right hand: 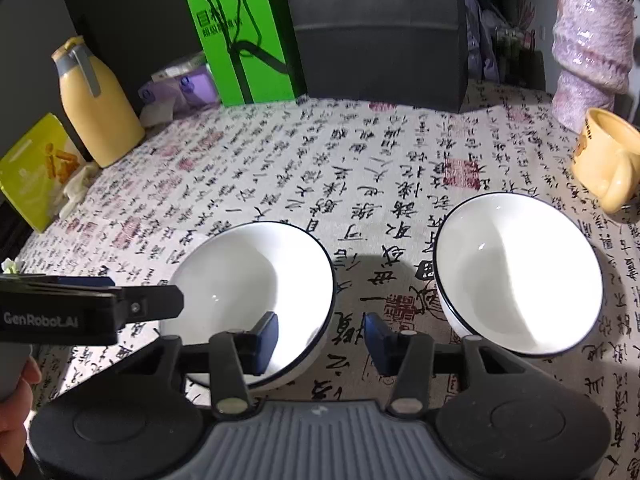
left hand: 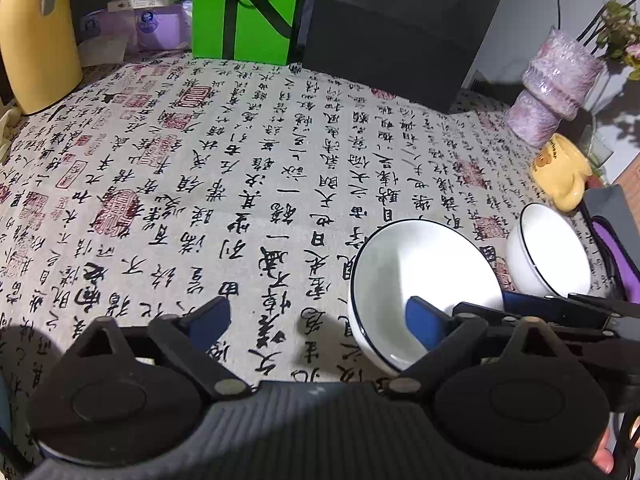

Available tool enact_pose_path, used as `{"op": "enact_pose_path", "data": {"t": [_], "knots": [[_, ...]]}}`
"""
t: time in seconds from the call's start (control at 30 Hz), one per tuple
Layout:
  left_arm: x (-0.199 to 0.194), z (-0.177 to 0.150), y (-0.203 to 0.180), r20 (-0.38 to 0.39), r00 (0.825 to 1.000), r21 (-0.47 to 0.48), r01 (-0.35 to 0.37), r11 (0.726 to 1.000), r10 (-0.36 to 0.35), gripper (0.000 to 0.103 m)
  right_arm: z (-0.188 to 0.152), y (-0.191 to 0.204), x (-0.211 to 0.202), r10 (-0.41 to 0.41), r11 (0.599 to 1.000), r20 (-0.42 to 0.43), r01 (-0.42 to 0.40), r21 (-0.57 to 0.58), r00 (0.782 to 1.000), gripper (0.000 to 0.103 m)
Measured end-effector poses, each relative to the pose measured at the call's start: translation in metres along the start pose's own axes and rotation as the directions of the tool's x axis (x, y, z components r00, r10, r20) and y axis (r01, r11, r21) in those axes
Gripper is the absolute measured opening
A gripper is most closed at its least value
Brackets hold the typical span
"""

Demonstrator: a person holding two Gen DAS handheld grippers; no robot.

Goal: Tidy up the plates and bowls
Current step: 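Close both grippers on the black rim of the white bowl, then lift the white bowl with both grippers toward the blue bowl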

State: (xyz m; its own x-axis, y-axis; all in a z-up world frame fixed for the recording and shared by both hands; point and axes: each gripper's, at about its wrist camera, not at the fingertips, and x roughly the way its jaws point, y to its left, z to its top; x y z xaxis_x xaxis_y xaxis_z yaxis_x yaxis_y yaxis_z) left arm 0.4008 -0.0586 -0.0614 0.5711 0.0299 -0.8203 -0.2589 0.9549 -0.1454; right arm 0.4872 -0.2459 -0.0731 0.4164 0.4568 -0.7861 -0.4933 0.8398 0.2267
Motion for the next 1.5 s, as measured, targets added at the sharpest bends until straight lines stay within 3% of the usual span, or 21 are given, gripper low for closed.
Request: {"op": "enact_pose_path", "data": {"t": [0.33,0.47,0.53,0.67,1.03,1.5], "knots": [[0.026,0.006,-0.013,-0.095,0.995,0.009,-0.015,1.0,0.015,0.054,0.004,-0.001,0.018,0.014,1.0,-0.059,-0.013,0.015,0.998,0.032],[0.032,0.007,-0.018,-0.128,0.992,0.012,0.0,1.0,0.002,0.047,0.006,-0.001,0.023,0.017,1.0,-0.084,-0.015,0.024,0.996,0.03],[0.034,0.007,-0.02,-0.14,0.99,0.005,0.01,1.0,-0.009,0.035,0.007,-0.001,0.025,0.023,0.999,-0.093,-0.02,0.032,0.995,0.022],[0.037,0.008,-0.023,-0.167,0.986,0.001,0.018,1.0,-0.017,0.015,0.007,0.002,0.026,0.002,1.0,-0.1,0.001,0.029,0.995,0.019],[0.035,0.01,-0.029,-0.175,0.984,0.01,-0.027,1.0,0.028,0.011,0.009,0.006,0.028,-0.038,0.999,-0.108,0.042,0.029,0.993,0.015],[0.023,0.011,-0.027,-0.162,0.986,-0.005,-0.027,1.0,0.026,0.012,0.012,0.008,0.02,-0.049,0.998,-0.081,0.052,0.041,0.996,0.014]]}}
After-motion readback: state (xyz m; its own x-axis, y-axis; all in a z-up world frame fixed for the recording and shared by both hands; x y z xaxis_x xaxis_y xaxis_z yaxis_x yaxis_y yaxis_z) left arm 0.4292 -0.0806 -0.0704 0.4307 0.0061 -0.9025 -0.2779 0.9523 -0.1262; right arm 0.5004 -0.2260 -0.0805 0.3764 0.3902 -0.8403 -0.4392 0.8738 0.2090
